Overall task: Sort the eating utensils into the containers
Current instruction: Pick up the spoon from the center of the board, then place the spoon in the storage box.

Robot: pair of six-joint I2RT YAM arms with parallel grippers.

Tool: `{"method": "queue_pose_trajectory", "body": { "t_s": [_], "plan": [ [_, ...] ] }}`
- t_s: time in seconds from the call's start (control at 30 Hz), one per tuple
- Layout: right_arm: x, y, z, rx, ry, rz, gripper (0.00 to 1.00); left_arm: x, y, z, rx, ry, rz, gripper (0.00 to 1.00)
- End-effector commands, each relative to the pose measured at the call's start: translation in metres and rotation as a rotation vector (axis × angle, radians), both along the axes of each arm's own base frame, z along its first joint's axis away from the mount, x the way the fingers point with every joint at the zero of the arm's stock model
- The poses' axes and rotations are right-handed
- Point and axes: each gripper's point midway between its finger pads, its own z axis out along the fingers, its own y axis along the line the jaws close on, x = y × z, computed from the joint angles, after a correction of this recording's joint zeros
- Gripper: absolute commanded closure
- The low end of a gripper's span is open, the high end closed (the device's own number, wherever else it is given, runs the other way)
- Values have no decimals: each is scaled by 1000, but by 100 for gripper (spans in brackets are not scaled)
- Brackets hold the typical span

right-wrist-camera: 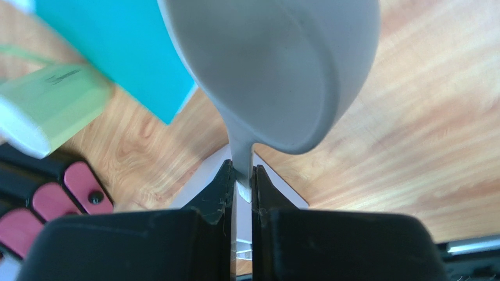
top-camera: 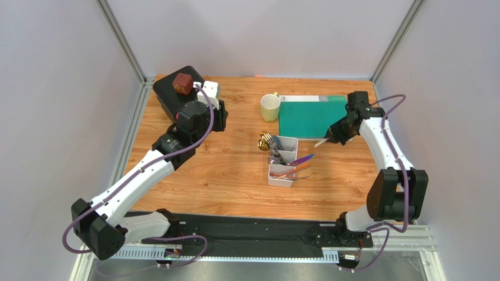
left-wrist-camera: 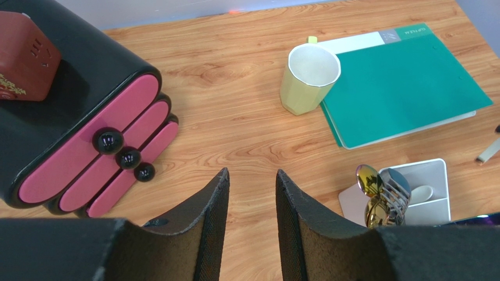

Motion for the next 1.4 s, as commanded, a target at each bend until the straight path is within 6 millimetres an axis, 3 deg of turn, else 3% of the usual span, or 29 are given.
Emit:
{"method": "queue_pose_trajectory", "body": {
  "t_s": [0.0,0.17,0.27,0.4,0.47,0.5,0.6,1.03,1.17,1.37],
  "plan": [
    [26,-14,62,-180,-194,179,100,-2,-4,7,-23,-5,-15,59],
    [51,21,124,-280,-383,377,100,-4,-7,5,-24,29,-31,60],
    [52,51,140,-364,-410,516,100,-5,-9,5,-25,40,-37,60],
    [38,98,125,-370,-388,708,100,-5,-10,6,-22,45,-40,67],
    [33,112,121,-385,-409,768,100,-5,-10,6,-22,50,-41,68],
    [26,117,108,-423,-385,802,100,-6,-10,6,-24,51,-42,68],
    [20,117,90,-486,-368,843,100,-8,-9,6,-26,57,-43,68],
    [16,150,68,-505,-463,945,100,-12,-8,3,-19,74,-46,67],
    [16,150,52,-516,-422,959,100,-14,-5,2,-24,76,-41,67],
    [19,154,49,-542,-491,958,100,-17,-3,2,-24,72,-39,67]
  ]
}}
